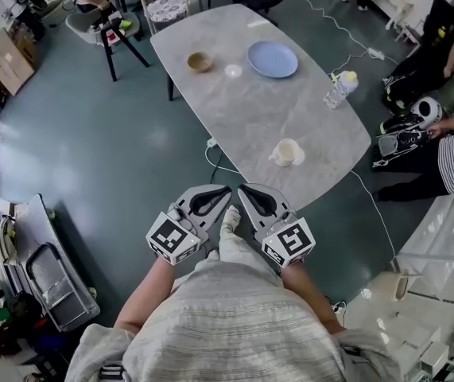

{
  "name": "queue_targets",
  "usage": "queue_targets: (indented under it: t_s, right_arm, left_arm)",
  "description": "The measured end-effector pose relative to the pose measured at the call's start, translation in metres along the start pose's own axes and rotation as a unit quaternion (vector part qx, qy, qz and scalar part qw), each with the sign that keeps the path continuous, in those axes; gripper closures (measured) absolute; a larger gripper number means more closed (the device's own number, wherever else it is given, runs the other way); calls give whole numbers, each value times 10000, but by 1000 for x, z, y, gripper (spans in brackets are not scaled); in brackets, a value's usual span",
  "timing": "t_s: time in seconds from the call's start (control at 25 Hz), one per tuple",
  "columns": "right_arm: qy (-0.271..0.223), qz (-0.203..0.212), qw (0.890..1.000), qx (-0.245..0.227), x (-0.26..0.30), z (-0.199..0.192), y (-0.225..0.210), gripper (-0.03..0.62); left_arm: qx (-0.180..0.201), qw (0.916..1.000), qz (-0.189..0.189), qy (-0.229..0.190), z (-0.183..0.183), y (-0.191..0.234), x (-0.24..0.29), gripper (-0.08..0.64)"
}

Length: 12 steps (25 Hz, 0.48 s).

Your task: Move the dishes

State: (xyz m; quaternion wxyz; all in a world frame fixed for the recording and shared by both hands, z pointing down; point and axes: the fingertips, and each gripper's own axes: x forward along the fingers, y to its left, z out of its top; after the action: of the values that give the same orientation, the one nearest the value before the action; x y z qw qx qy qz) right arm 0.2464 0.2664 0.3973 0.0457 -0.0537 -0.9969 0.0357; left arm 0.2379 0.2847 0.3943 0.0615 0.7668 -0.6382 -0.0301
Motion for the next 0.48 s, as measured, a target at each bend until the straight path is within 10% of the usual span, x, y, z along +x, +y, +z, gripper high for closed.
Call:
queue_targets:
  t_s: [0.48]
  right_arm:
    - [-135,-173,9995,220,88,35,-136,574]
  left_arm:
    - [113,9998,-110,158,29,123,117,534]
